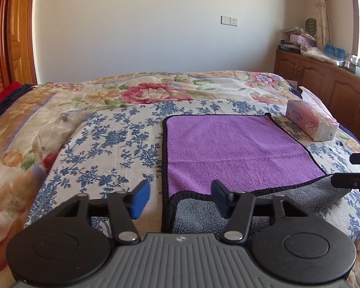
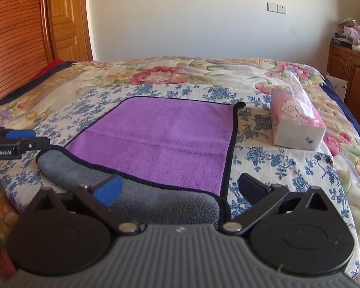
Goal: Fold towel
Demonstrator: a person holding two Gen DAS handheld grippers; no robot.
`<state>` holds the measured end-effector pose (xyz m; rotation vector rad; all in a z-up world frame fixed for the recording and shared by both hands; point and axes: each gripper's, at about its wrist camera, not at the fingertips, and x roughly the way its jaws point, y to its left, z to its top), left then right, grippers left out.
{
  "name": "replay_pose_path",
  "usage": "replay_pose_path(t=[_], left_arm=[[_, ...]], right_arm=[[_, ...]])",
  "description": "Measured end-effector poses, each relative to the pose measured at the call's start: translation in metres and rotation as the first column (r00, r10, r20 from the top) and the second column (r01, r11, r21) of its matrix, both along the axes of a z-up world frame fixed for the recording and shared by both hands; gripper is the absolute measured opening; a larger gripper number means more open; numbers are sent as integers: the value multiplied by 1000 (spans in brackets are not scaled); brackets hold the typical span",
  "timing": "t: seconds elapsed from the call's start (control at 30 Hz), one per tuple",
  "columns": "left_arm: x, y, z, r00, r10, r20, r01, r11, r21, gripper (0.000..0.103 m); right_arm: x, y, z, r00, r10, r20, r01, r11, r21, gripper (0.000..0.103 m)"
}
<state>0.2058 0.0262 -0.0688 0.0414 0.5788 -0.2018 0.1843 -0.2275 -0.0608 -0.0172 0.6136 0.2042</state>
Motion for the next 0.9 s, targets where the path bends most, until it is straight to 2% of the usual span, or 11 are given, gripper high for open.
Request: replay_pose_path(t=[0.07, 0.13, 0.33, 0.5, 0.8, 0.9], left_arm=[[3, 0, -2, 1000, -4, -13, 4, 1000, 0, 45], [7, 1, -4, 1000, 1, -29, -1, 1000, 0, 43], [18, 7, -11, 997, 16, -76, -18, 999, -28, 35], [21, 8, -16, 993, 9, -115, -13, 999, -30, 22], [21, 7, -20, 990, 6, -138, -9, 1000, -22, 22], [21, 6, -21, 989, 2, -145, -5, 1000, -21, 22]], right_arm=[[3, -3, -1, 1000, -6, -14, 6, 1000, 8, 100], [5, -6, -3, 999, -11, -32, 12, 1000, 17, 93], [9, -9, -7, 997, -18, -80, 21, 999, 36, 88], [12, -9, -10, 992, -18, -127, 23, 999, 39, 83], [17, -23, -12, 979, -42, -197, 63, 993, 103, 75], [18, -25, -10, 978, -38, -205, 64, 991, 122, 69]])
